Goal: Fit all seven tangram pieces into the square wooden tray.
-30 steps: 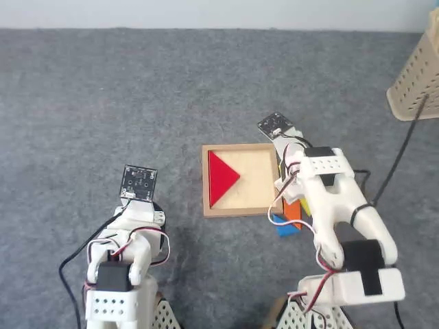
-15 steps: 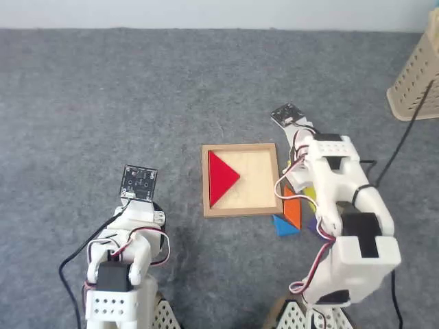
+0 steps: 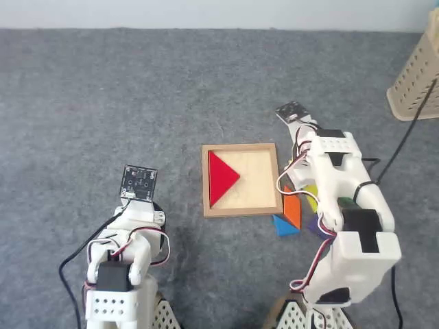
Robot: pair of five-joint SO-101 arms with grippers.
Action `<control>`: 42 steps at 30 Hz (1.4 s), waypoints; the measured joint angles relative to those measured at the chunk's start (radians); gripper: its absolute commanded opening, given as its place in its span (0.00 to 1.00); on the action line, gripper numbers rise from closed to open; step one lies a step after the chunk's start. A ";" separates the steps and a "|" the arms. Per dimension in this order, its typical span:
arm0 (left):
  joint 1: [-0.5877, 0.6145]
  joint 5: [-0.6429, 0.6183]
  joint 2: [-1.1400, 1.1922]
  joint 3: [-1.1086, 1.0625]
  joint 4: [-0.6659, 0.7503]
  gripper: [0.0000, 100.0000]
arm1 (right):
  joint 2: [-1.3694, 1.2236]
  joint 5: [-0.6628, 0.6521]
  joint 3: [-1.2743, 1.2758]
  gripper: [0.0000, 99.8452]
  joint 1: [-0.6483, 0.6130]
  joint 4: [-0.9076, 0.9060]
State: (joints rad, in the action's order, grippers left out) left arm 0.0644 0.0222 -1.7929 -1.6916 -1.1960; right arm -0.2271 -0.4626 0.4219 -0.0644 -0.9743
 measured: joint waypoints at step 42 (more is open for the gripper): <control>0.000 0.000 0.000 0.000 0.000 0.01 | 0.164 0.061 0.216 0.27 0.038 0.146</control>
State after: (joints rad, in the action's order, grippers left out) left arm 0.0644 0.0222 -1.7929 -1.6916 -1.1960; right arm -0.0629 -0.4012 0.6383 -0.0261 -0.8286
